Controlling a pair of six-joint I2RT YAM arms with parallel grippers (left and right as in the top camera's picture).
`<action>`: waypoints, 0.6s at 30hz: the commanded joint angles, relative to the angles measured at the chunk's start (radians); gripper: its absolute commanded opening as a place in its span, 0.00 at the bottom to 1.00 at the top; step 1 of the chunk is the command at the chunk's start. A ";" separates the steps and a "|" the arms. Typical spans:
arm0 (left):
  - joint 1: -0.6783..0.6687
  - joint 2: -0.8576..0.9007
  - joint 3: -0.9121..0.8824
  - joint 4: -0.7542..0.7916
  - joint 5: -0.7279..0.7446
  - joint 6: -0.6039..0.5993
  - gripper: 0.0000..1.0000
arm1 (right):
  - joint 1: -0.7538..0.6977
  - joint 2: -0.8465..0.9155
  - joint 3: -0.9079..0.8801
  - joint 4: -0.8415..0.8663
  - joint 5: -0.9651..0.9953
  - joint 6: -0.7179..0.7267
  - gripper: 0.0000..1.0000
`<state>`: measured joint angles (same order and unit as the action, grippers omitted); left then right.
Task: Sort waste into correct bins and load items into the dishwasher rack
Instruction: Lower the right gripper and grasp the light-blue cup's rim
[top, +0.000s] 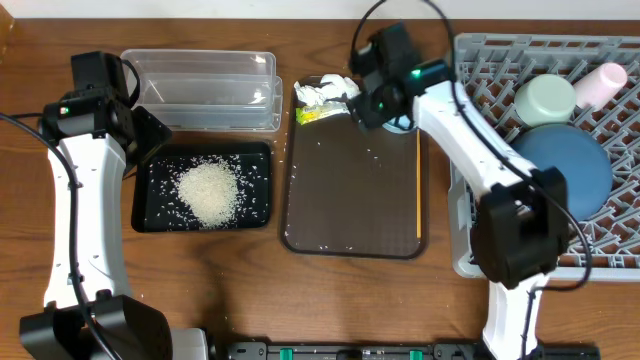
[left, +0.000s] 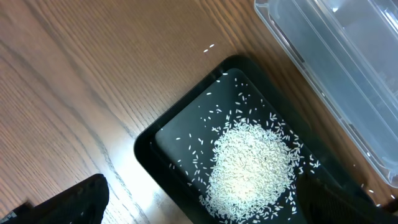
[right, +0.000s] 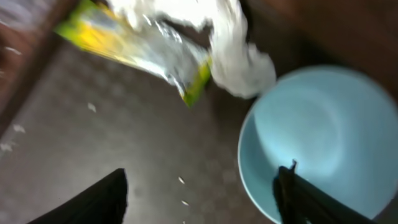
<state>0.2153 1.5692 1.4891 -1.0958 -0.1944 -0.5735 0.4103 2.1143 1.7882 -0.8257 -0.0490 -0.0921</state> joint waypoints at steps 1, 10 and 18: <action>0.003 0.004 0.020 -0.003 -0.016 -0.008 0.98 | 0.002 0.038 -0.002 -0.030 0.063 0.029 0.64; 0.003 0.004 0.020 -0.003 -0.016 -0.008 0.97 | -0.004 0.077 -0.003 -0.081 0.091 0.032 0.57; 0.003 0.004 0.020 -0.003 -0.016 -0.008 0.97 | -0.004 0.093 -0.003 -0.040 0.125 -0.062 0.57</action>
<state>0.2153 1.5692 1.4891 -1.0958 -0.1944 -0.5735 0.4095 2.1811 1.7866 -0.8776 0.0460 -0.0948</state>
